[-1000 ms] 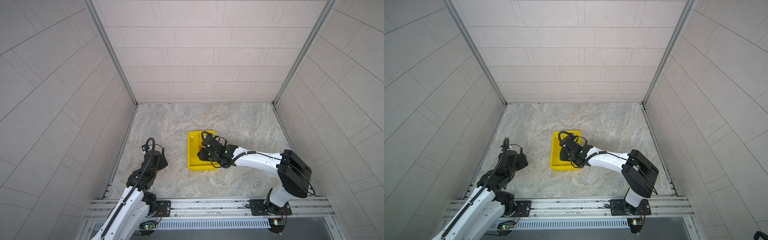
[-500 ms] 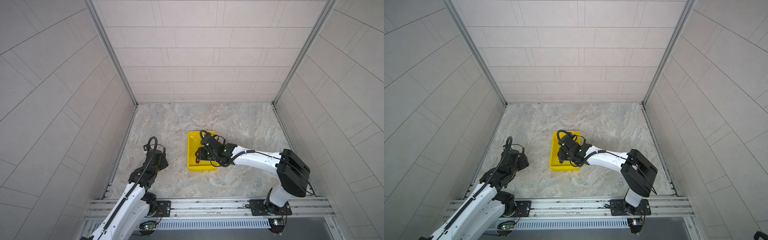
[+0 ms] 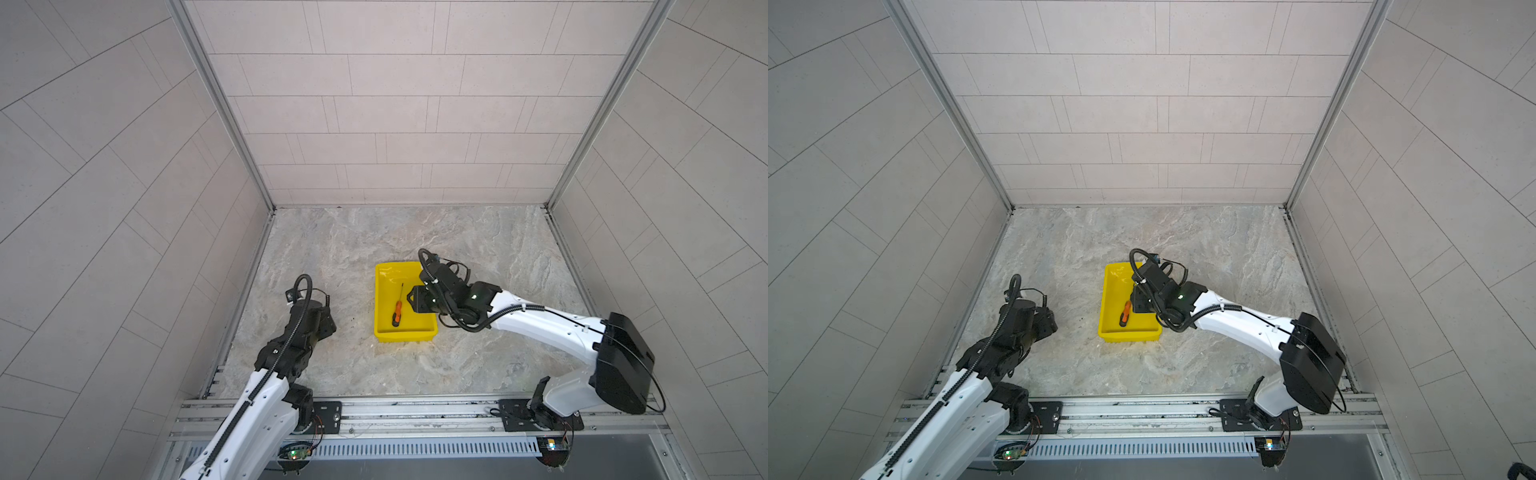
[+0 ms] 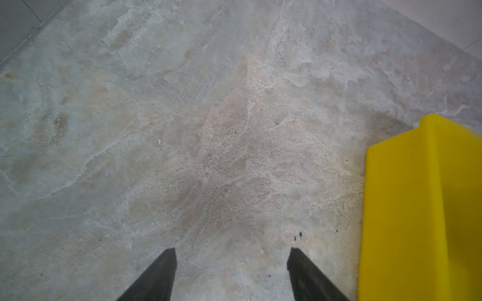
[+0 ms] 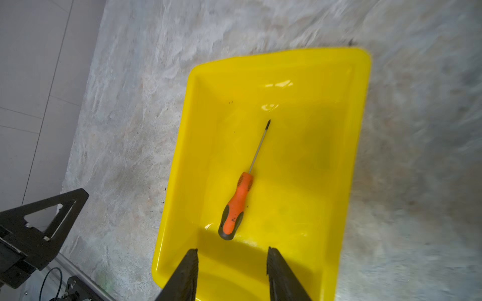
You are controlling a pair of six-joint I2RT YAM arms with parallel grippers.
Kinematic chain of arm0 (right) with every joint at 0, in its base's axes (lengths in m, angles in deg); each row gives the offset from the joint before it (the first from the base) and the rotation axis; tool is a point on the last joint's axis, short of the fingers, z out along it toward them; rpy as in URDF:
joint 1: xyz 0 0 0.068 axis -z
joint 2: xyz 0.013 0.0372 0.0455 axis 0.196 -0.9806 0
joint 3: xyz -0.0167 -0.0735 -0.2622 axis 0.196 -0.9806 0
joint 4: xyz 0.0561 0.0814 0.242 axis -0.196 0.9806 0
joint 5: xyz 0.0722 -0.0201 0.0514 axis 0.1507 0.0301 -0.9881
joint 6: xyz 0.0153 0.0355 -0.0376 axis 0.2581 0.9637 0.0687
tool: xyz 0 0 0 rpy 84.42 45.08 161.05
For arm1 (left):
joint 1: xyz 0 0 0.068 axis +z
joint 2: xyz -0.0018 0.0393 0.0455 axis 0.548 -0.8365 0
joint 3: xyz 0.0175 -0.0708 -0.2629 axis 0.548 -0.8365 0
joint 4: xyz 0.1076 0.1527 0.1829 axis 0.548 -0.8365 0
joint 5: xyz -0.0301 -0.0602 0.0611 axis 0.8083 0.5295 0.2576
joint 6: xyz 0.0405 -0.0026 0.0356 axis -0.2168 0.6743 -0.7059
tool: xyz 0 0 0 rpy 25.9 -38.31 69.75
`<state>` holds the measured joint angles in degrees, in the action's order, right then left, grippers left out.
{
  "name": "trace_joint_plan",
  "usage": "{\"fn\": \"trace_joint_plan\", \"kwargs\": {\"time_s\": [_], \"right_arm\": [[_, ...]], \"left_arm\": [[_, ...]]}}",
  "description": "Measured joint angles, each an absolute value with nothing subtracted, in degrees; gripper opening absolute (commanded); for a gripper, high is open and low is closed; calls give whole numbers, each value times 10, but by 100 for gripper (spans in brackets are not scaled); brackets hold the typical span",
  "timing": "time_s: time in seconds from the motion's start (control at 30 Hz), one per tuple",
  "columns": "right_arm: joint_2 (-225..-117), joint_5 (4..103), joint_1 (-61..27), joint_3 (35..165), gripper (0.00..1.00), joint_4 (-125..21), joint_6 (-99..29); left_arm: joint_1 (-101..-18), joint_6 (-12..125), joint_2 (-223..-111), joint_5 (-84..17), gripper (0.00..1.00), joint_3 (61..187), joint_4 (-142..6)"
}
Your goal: Put the screwdriver in the bin
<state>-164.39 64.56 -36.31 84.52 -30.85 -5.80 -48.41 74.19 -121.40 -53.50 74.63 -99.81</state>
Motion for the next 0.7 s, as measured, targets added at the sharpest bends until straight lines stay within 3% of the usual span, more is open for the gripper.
{"fn": "trace_joint_plan", "kwargs": {"time_s": [0.03,0.07,0.1,0.13,0.17,0.23,0.4,0.53,0.7], "right_arm": [[-1625,659,-353,843,53,-306,-72],[-1599,683,-341,838,79,-303,-92],[-1571,715,-331,832,99,-302,-113],[-1546,754,-323,825,99,-302,-136],[-1517,804,-317,814,100,-305,-167],[-1462,898,-310,778,100,-335,-246],[-1378,1010,-229,625,100,-507,-451],[-1391,989,-136,490,100,-656,-556],[-1489,951,-70,384,100,-848,-608]], "left_arm": [[-484,742,-1214,-535,74,746,-998],[-484,742,-1214,-534,74,746,-998],[-484,742,-1215,-534,75,746,-998],[-484,742,-1215,-534,77,746,-998],[-484,742,-1215,-534,89,746,-998],[-484,739,-1218,-534,100,746,-996],[-484,746,-1230,-536,100,746,-994],[-484,758,-1228,-537,100,741,-989],[-484,768,-1202,-521,100,704,-973]]}}
